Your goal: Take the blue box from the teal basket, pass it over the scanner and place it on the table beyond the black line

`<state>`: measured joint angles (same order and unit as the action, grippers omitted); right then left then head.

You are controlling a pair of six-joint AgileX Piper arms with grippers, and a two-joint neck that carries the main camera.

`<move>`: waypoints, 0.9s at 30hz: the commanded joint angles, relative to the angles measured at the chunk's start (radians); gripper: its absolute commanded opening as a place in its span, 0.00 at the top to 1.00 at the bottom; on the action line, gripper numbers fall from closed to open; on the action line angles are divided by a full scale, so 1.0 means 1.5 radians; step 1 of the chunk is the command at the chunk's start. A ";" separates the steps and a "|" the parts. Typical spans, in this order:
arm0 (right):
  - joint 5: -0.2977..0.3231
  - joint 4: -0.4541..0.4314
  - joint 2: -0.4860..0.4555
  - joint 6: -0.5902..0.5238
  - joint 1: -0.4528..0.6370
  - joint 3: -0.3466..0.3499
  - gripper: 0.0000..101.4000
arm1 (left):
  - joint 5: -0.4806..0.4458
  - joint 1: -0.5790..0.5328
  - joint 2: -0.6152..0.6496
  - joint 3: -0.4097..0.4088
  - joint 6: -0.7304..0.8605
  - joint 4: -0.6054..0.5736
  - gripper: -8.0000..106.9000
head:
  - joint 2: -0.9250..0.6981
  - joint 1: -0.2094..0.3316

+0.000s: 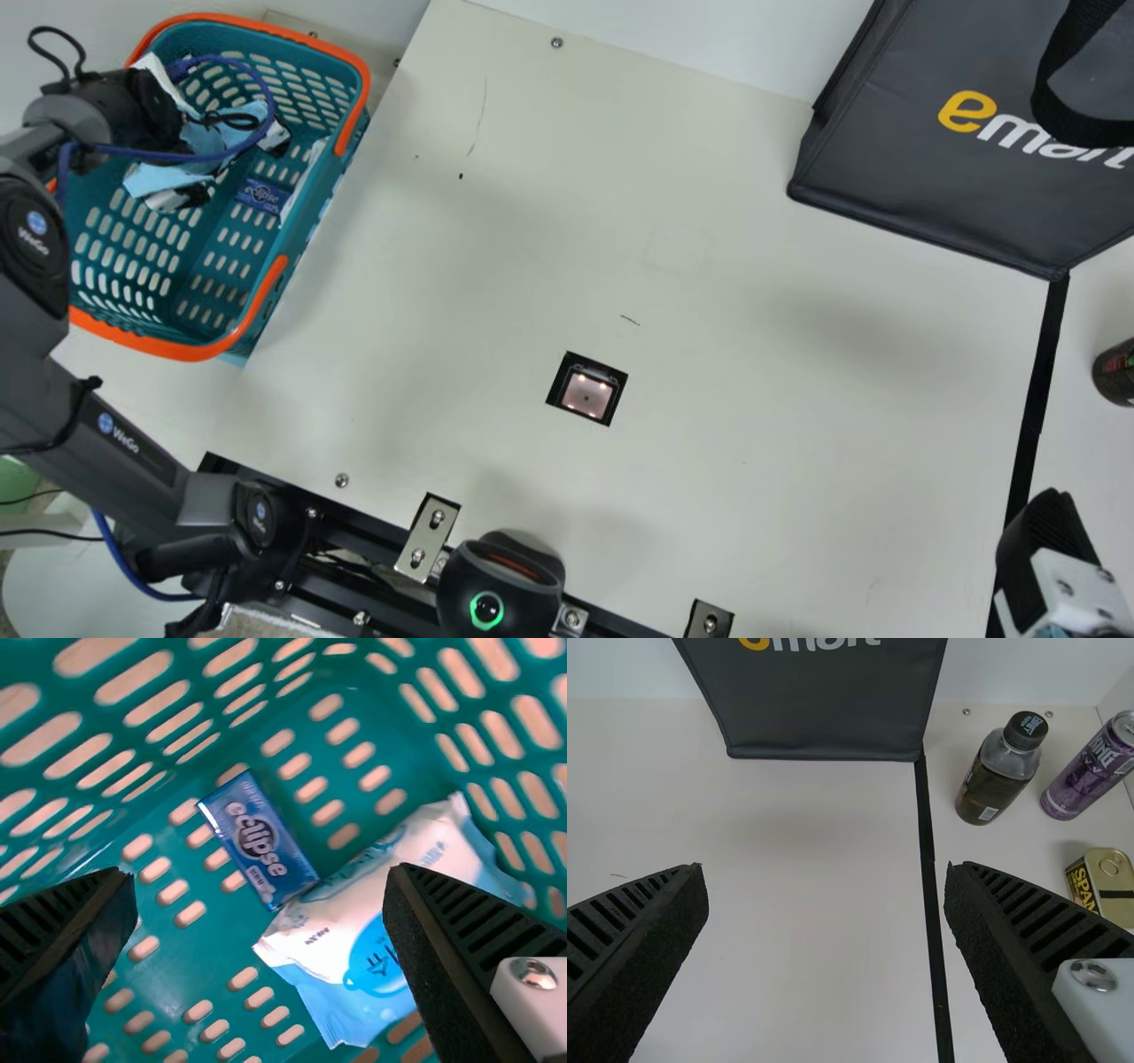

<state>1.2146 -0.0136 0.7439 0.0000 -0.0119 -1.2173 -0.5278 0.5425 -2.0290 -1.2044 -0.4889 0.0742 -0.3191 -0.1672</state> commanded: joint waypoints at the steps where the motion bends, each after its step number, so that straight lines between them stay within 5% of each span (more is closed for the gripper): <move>1: 0.000 0.000 0.000 0.000 0.000 0.000 0.06 | -0.008 -0.003 -0.006 -0.002 -0.103 0.029 0.15 | -0.002 0.019; 27: 0.001 0.000 0.000 0.000 0.000 0.000 0.06 | -0.007 -0.026 -0.112 -0.041 -0.338 0.101 0.15 | -0.002 0.019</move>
<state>1.2156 -0.0136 0.7439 0.0000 -0.0119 -1.2173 -0.5362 0.5056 -2.1930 -1.2624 -0.9852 0.2188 -0.3175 -0.1672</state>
